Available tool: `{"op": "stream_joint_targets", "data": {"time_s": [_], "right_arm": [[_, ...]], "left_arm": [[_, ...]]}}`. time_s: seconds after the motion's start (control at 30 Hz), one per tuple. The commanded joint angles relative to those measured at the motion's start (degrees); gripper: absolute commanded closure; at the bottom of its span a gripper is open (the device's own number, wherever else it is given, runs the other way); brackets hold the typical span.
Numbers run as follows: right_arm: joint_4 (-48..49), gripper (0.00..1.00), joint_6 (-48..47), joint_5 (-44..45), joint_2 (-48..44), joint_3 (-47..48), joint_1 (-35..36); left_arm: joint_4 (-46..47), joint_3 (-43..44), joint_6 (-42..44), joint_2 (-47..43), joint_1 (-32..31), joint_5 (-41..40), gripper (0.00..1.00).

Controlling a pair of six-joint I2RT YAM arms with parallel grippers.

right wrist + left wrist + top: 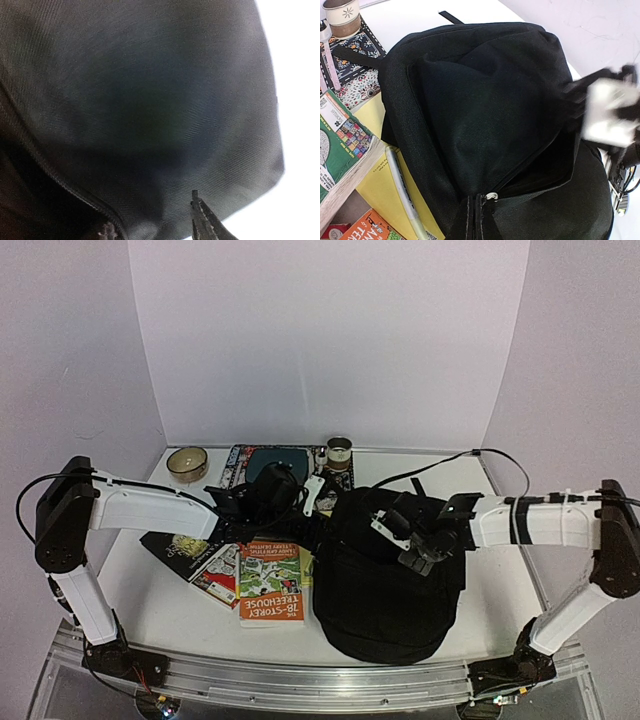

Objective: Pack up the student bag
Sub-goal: Grab the lower front pocket of the student bag.

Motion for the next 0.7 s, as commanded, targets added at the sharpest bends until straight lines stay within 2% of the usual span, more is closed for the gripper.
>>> {"op": "stream_joint_targets", "data": {"time_s": [0.0, 0.1, 0.27, 0.37, 0.53, 0.67], "right_arm": [[5.52, 0.62, 0.07, 6.62, -7.38, -1.90, 0.01], [6.99, 0.65, 0.04, 7.46, -9.15, -2.97, 0.03], [8.70, 0.66, 1.09, 3.25, -10.23, -3.65, 0.00], [10.18, 0.74, 1.79, 1.19, -10.40, -3.84, 0.00], [12.56, 0.99, 2.57, -0.85, -12.84, -3.74, 0.04], [15.37, 1.00, 2.27, -1.63, -16.42, -4.28, 0.03]], "left_arm": [[2.17, 1.35, -0.79, 0.41, 0.25, 1.63, 1.00], [2.13, 1.54, -0.88, 0.80, 0.26, 1.80, 1.00], [2.17, 1.95, -0.97, 1.40, 0.29, 2.59, 1.00], [2.16, 2.30, -1.05, 1.67, 0.30, 3.10, 1.00], [2.16, 3.34, -1.31, 2.01, 0.29, 3.45, 0.99], [2.11, 4.74, -1.40, 2.21, 0.29, 3.80, 0.94]]}}
